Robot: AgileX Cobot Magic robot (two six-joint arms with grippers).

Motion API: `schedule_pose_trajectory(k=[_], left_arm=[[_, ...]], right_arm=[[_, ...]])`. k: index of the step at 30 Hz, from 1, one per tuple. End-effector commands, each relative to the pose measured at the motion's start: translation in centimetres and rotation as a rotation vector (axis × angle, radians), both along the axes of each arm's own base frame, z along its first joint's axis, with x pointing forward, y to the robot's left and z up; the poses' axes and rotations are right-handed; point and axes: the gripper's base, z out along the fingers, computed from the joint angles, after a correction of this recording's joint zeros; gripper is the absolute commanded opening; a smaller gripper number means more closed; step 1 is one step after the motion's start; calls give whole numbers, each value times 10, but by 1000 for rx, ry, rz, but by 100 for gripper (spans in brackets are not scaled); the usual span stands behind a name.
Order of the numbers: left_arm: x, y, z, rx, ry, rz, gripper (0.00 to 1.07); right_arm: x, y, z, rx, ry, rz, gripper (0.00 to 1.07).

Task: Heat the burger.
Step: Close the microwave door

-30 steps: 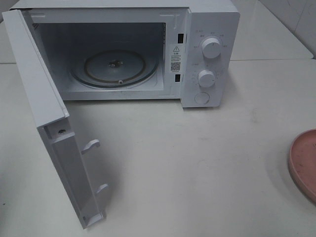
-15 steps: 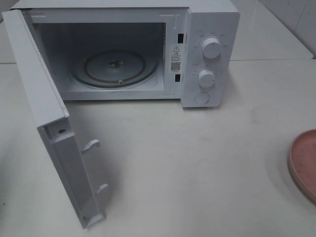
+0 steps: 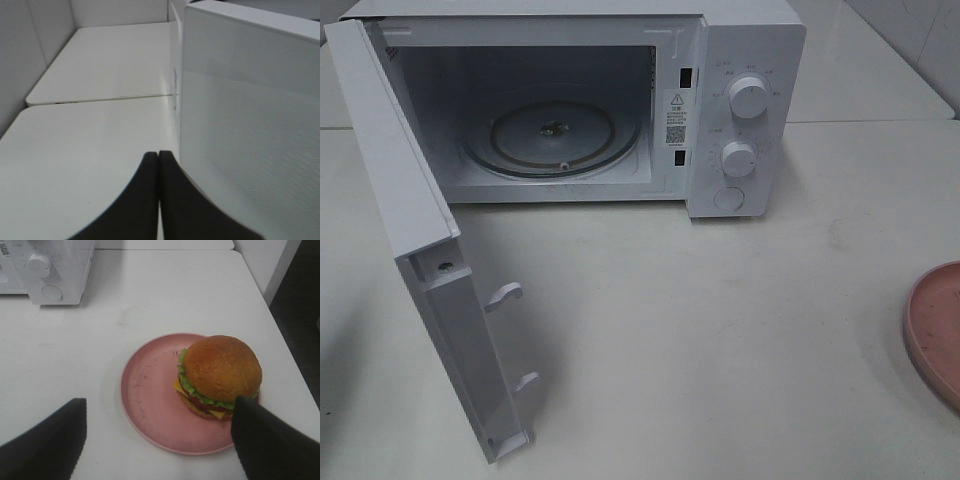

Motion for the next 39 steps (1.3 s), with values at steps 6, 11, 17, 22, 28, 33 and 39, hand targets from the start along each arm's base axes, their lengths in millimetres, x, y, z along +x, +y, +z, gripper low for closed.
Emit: schedule_pose_trajectory(k=[6, 11, 17, 22, 28, 33, 39], left_arm=[[17, -28, -9, -13, -25, -142, 0], [26, -44, -13, -22, -26, -205, 0], [40, -67, -14, -34, -10, -286, 0], [50, -85, -17, -33, 4, -339, 0], [64, -105, -20, -34, 17, -381, 0], [78, -123, -20, -49, 15, -400, 0], [95, -137, -21, -102, 24, -352, 0]], right_arm=[[-4, 0, 1, -5, -35, -6, 76], [-4, 0, 1, -5, -35, -6, 76], [-4, 0, 1, -5, -35, -6, 76], [-4, 0, 1, -5, -35, -6, 76], [-4, 0, 1, -5, -35, -6, 76], [-4, 0, 1, -5, -35, -6, 76], [-4, 0, 1, -5, -35, -6, 76]])
